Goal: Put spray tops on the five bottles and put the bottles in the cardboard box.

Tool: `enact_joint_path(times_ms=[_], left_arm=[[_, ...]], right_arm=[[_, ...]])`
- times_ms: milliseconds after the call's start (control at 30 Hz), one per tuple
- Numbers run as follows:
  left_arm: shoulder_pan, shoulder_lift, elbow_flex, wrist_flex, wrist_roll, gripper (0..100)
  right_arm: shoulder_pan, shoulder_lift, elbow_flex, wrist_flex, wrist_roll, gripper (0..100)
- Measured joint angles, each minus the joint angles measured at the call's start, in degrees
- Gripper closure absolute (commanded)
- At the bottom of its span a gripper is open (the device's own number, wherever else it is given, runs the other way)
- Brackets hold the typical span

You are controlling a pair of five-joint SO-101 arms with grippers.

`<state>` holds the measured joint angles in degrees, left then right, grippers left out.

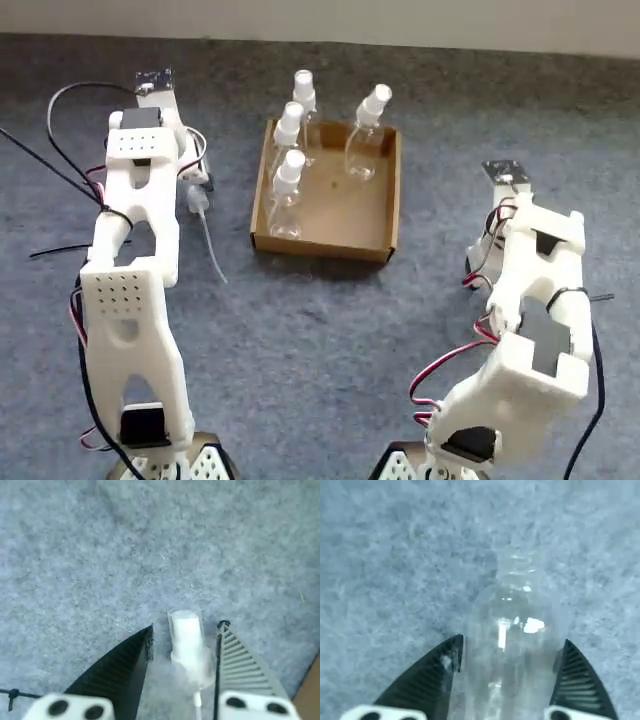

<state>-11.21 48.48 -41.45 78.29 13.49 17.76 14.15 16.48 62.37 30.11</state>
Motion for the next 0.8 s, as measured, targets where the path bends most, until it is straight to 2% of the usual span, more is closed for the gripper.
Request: enact_joint_path(times_ms=[800], left_arm=[[-0.09,5.63,-3.08,-2.20,0.09,81]], right_arm=[[-2.90,1.67,-7.82,0.09,1.23,75.8]])
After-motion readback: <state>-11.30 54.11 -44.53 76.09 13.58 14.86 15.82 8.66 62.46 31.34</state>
